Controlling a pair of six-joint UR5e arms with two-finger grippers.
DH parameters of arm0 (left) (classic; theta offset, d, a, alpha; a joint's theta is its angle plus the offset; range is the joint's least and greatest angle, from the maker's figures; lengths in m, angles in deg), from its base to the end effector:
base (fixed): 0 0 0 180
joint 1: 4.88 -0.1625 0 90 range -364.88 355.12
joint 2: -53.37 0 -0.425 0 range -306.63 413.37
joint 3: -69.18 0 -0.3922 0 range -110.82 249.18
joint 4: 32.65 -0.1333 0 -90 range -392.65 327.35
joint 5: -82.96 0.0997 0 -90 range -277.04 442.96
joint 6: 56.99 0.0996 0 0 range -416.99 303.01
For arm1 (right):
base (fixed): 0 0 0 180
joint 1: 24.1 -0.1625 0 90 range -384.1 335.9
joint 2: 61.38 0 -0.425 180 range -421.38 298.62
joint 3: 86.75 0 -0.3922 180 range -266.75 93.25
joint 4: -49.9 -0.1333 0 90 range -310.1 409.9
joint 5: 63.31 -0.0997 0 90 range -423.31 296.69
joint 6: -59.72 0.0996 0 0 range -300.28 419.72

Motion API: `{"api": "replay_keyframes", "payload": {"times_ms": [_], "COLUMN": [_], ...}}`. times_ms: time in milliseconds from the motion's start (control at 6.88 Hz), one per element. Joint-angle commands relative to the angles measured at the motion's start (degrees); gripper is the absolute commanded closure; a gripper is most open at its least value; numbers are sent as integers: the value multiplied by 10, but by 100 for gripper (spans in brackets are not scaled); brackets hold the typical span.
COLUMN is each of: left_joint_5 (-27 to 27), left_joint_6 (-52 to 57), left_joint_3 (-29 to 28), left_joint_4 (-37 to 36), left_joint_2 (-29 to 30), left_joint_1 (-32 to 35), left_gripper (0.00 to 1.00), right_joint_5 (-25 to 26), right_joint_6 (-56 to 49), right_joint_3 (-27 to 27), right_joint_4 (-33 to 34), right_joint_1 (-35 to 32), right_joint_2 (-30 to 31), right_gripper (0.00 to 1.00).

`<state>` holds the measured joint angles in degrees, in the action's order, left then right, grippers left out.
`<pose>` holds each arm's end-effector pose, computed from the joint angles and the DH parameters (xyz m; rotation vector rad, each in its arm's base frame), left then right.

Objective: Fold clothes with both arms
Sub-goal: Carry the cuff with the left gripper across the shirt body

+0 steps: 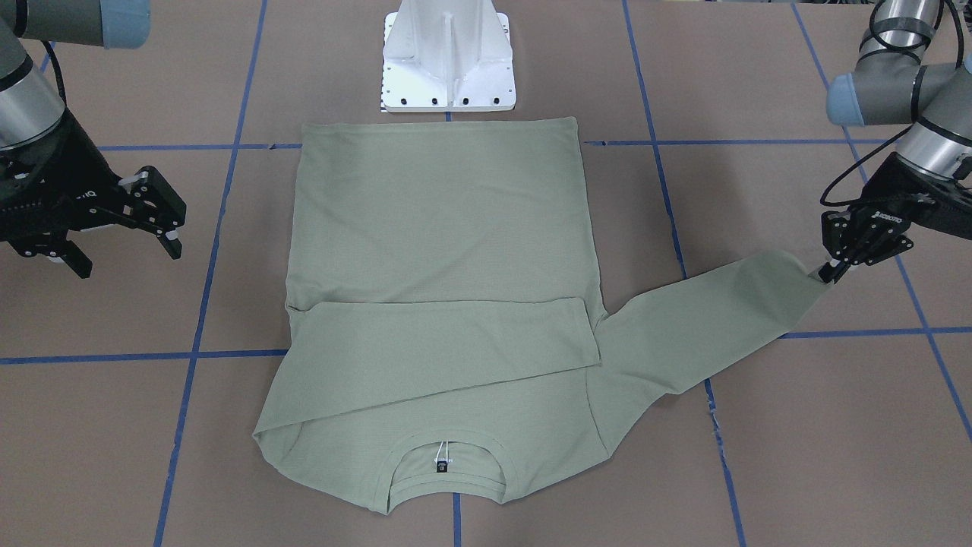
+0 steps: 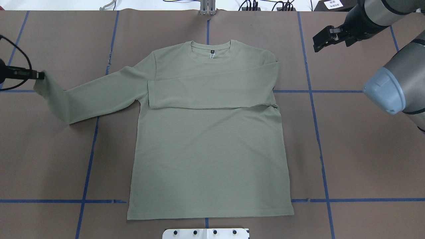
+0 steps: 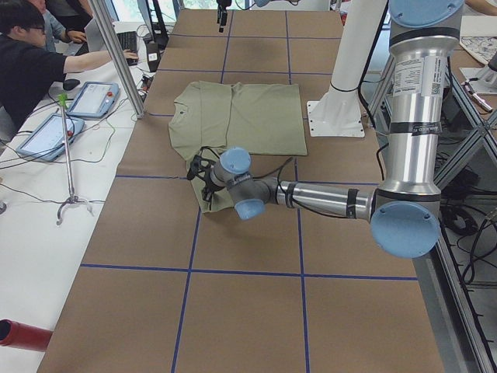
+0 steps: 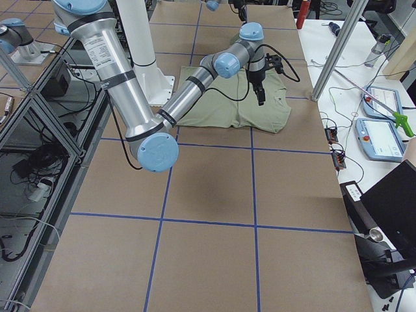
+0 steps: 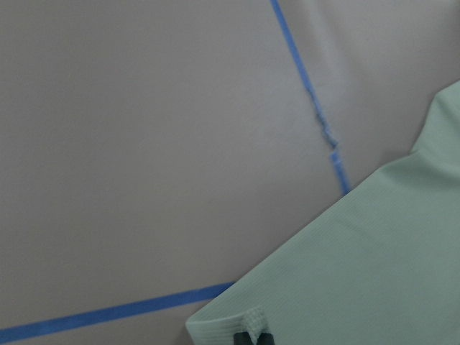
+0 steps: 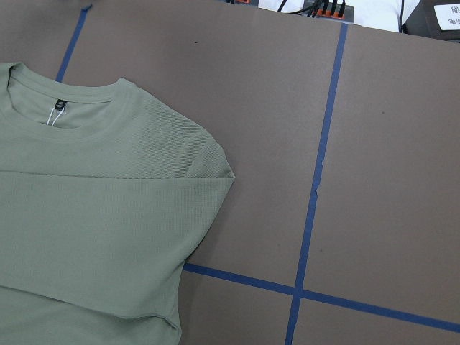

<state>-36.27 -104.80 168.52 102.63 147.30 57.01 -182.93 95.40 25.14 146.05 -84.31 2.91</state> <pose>0.1784 -0.5136 0.4568 0.5002 0.9777 -0.0480 -0.2156 -0.5459 0.2547 0.3272 -0.7969 -0.0906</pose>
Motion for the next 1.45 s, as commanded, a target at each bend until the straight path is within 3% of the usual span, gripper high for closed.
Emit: {"api": "replay_keyframes", "payload": {"times_ms": [0, 145, 291, 727, 1308], "left_joint_5": [53, 91, 107, 155, 206], "left_joint_6": [-18, -78, -146, -305, -354], "left_joint_3": [68, 61, 20, -275, -398], "left_joint_4": [-282, -403, -447, -426, -321], "left_joint_2": [157, 253, 334, 597, 671], "left_joint_1": [-21, -78, -105, -184, -275], "left_gripper": [100, 100, 100, 100, 100], "right_joint_5": [0, 0, -1, 0, 1], "right_joint_6": [1, 2, 4, 4, 5], "right_joint_3": [0, 0, -1, -3, -3], "right_joint_4": [0, 0, 1, 1, 1], "right_joint_1": [0, 0, 0, 0, -1], "right_joint_2": [1, 1, 1, 2, 5], "right_gripper": [0, 0, 0, 0, 0]}}
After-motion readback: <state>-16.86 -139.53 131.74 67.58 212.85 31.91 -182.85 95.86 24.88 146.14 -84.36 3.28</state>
